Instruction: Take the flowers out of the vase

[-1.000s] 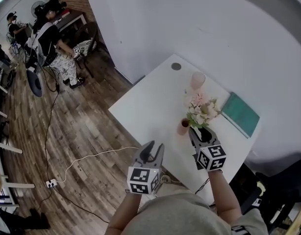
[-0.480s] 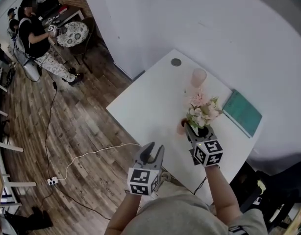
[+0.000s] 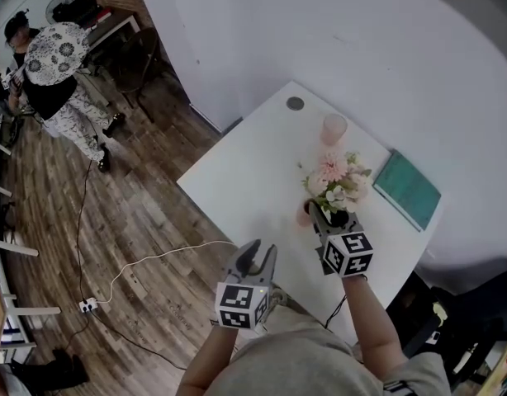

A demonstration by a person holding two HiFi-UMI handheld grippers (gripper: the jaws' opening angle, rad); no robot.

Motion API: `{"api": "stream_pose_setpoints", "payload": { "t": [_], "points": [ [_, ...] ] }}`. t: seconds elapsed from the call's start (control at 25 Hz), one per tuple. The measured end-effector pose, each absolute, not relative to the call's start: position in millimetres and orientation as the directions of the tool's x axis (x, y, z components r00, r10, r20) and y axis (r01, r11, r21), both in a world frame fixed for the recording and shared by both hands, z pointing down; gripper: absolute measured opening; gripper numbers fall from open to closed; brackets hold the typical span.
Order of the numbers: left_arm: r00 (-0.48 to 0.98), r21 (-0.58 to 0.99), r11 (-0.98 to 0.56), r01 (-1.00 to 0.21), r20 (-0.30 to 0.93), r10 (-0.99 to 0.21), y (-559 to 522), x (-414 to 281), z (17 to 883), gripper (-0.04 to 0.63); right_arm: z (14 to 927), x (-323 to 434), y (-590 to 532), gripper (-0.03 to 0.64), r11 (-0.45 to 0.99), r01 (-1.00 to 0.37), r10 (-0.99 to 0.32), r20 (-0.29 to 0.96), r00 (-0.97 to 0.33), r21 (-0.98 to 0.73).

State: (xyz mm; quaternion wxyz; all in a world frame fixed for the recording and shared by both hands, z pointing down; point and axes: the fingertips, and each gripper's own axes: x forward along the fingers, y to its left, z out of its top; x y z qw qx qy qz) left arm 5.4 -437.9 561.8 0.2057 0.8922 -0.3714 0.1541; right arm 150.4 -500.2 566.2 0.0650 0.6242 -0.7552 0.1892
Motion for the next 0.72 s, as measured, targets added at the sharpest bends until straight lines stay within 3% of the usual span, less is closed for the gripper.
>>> {"api": "stream_pose_setpoints", "payload": {
  "t": [0.28,0.72],
  "points": [
    [0.676,0.254,-0.637,-0.728,0.425,-0.603,-429.6,1.9,558.8,0.121,561.9,153.4,-496.0,0.075,0.125,-0.976,-0.925,0.335,-0.18,-0.18],
    [0.672,0.254,-0.628,-0.736,0.389,-0.63,-408.3,-7.7,542.2,0.121,529.9,150.9,-485.2,0.064,0.136,-0.983,-0.944,0.285,-0.167,-0.127]
  ]
}}
